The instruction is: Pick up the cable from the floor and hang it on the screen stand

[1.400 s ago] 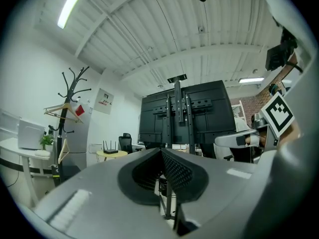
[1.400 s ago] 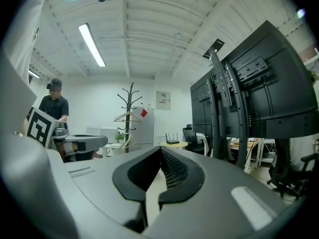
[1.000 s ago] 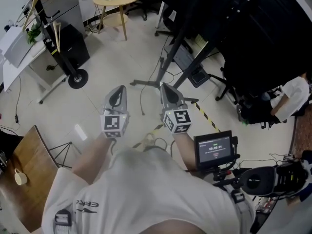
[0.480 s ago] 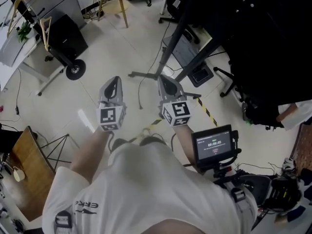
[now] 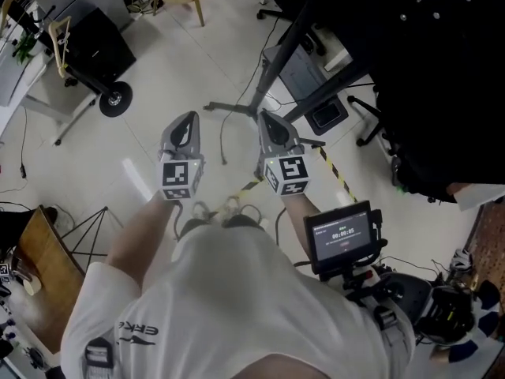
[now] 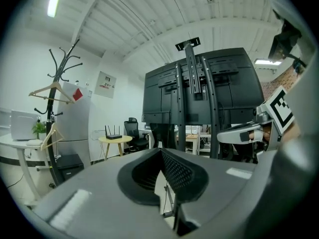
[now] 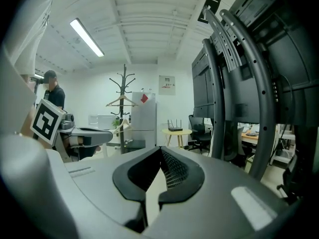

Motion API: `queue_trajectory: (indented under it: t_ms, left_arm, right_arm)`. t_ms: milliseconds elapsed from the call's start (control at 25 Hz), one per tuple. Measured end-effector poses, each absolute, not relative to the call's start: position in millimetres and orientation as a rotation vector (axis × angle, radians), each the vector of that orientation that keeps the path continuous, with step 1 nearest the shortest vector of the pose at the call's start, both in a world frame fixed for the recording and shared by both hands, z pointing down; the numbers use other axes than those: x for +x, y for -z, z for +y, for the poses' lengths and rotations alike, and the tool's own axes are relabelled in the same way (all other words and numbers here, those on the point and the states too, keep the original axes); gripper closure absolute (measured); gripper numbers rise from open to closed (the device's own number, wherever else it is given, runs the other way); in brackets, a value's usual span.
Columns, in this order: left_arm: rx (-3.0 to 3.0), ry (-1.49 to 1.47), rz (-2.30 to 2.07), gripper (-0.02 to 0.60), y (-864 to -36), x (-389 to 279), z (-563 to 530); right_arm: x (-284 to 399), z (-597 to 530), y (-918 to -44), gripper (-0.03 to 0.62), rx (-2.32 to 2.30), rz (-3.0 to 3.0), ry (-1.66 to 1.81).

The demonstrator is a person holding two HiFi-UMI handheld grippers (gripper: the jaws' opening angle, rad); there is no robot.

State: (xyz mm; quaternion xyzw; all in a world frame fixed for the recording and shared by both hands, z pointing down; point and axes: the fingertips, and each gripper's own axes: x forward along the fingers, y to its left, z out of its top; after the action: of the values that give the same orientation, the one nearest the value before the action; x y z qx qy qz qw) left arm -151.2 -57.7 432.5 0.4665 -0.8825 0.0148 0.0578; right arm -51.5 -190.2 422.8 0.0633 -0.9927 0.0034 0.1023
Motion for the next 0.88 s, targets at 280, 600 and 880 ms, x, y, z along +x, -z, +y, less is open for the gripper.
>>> queue_trajectory:
  t_ms: [280, 600, 880]
  left_arm:
    - [1.414, -0.108, -2.603, 0.58, -503, -171, -68]
    - [1.443, -0.174, -2.545, 0.58, -645, -190, -80]
    - [1.468, -0.198, -2.504, 0.579, -809, -201, -89]
  right_arm:
    - [-64, -195, -499, 0.58, 0.173, -2.827, -0.052]
    - [-79, -201, -660, 0.58, 0.169, -2.741, -0.114]
    - [-89, -205, -835, 0.58, 0.157, -2.687, -0.133]
